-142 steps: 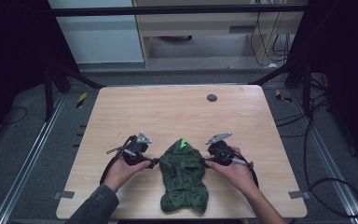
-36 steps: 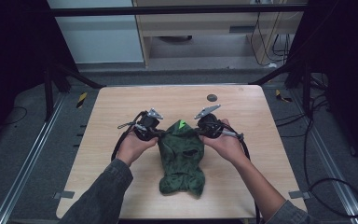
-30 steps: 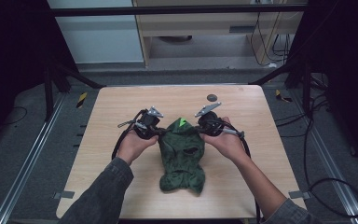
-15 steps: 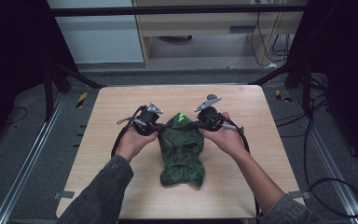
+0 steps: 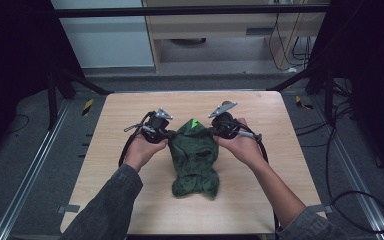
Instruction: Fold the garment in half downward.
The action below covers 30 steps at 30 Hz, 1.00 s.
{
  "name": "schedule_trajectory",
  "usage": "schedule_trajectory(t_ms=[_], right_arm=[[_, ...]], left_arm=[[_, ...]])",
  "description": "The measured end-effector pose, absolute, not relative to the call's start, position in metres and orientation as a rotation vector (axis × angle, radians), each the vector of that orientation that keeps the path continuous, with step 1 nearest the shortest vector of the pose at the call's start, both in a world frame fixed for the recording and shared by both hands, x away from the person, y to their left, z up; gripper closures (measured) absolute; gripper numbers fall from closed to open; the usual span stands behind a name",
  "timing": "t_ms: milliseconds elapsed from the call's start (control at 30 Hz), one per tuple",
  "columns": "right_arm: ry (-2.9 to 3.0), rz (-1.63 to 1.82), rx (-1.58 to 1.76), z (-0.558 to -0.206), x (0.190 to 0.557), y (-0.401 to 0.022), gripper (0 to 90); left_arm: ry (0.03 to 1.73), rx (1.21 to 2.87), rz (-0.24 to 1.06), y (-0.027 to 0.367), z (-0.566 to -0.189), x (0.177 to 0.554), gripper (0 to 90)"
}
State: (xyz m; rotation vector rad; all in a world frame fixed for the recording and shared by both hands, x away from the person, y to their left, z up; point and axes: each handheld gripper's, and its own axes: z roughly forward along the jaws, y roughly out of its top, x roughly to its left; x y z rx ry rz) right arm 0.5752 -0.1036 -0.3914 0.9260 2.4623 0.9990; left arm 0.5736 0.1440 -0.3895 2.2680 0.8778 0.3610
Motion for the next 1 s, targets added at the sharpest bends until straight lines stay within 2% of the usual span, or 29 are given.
schedule_trajectory(t_ms=[600,1000], right_arm=[[2.433,0.983,0.914,-0.376,0.588,-0.099,85.8],[2.438,0.993,0.869,-0.388,0.567,-0.102,85.6]], left_arm=[[0.879,2.253,0.419,0.143,-0.372,0.585,88.0],[0.849,2.241,0.406,0.146,-0.381,0.564,88.0]])
